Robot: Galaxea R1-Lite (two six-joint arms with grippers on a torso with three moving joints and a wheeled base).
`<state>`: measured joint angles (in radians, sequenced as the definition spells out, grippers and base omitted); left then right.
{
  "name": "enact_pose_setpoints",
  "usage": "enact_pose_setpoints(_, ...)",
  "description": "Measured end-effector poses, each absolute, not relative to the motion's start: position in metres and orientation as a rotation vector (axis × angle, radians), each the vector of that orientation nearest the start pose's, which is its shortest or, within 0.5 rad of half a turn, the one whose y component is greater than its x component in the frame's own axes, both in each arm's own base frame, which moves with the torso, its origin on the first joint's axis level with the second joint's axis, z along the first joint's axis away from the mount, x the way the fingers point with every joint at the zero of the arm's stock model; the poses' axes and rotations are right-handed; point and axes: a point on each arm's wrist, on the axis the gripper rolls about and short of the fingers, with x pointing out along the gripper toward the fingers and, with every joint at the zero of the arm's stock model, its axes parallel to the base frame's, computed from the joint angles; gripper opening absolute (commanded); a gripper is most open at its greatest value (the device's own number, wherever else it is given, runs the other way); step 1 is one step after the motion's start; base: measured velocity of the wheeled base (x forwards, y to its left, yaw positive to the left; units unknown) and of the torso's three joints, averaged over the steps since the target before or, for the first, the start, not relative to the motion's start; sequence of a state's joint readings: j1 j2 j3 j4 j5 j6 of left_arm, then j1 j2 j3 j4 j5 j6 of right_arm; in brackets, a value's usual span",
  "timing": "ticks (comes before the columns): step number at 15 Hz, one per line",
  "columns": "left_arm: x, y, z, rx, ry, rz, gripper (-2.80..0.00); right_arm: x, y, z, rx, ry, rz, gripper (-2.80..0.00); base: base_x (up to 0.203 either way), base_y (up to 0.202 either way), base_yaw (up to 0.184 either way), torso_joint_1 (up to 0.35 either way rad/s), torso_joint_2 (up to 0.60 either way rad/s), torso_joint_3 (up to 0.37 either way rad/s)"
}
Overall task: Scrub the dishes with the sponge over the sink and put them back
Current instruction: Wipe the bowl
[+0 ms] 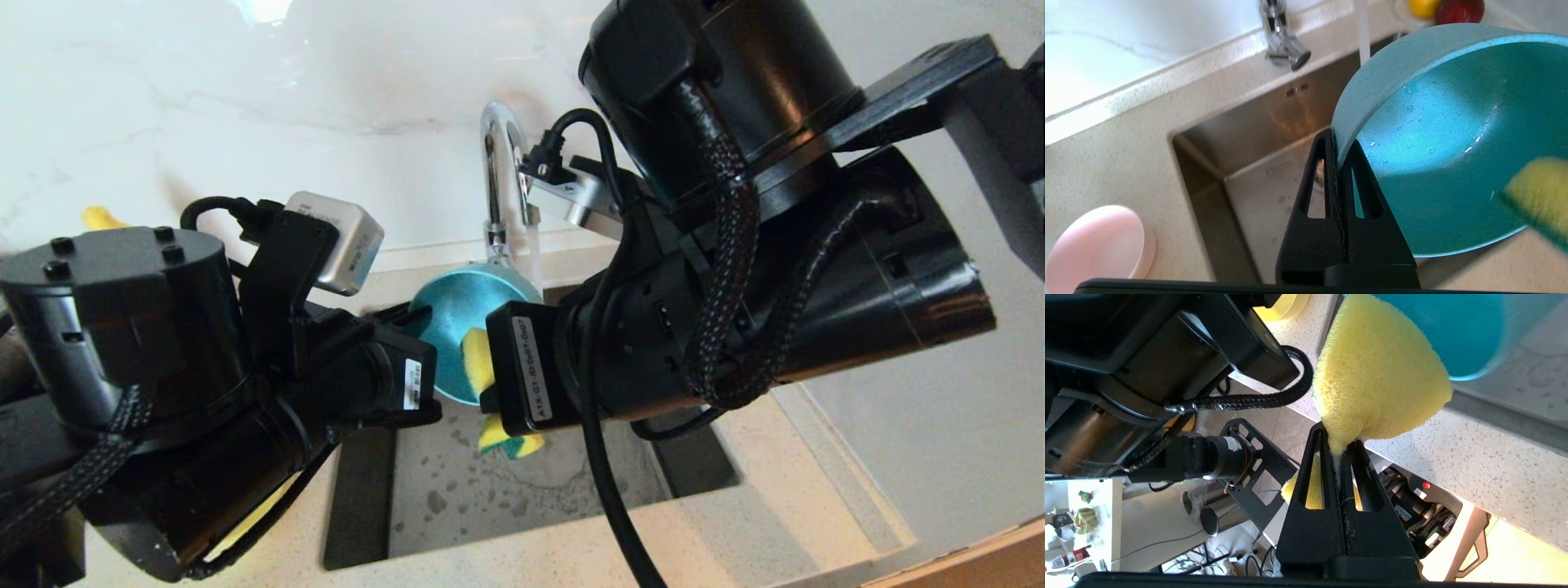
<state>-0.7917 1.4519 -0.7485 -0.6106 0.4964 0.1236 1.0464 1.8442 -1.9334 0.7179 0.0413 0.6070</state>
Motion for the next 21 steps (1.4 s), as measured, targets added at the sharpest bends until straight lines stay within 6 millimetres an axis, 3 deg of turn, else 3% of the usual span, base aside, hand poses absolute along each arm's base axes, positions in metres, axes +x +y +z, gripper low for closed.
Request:
enact_pose_setpoints(3, 0.181, -0.168, 0.232, 0.172, 0.048, -0.299, -2.80, 0.173, 0.289, 0.316, 0.220, 0.859, 0.813, -2.80, 0.000, 0.000, 0.000, 0.000, 0.00, 0.000)
enact_pose_setpoints(6, 0.180, -0.168, 0.232, 0.175, 0.049, -0.300, -2.80, 0.196, 0.286, 0.309, 0.241, 0.841, 0.759, -2.80, 0.000, 0.000, 0.000, 0.000, 0.00, 0.000)
enact_pose_setpoints(9, 0.179, -0.167, 0.233, 0.173, 0.045, -0.300, -2.80, 0.208, 0.284, 0.305, 0.249, 0.842, 0.728, -2.80, 0.000, 0.000, 0.000, 0.000, 0.00, 0.000)
enact_pose_setpoints(14, 0.178, -0.166, 0.233, 0.175, 0.043, -0.304, -2.80, 0.212, 0.289, 0.304, 0.266, 0.817, 0.738, -2.80, 0.000, 0.000, 0.000, 0.000, 0.00, 0.000)
enact_pose_setpoints(21, 0.178, -0.166, 0.238, 0.159, 0.027, -0.301, -2.80, 0.204, 0.306, 0.293, 0.236, 0.849, 0.774, -2.80, 0.000, 0.000, 0.000, 0.000, 0.00, 0.000)
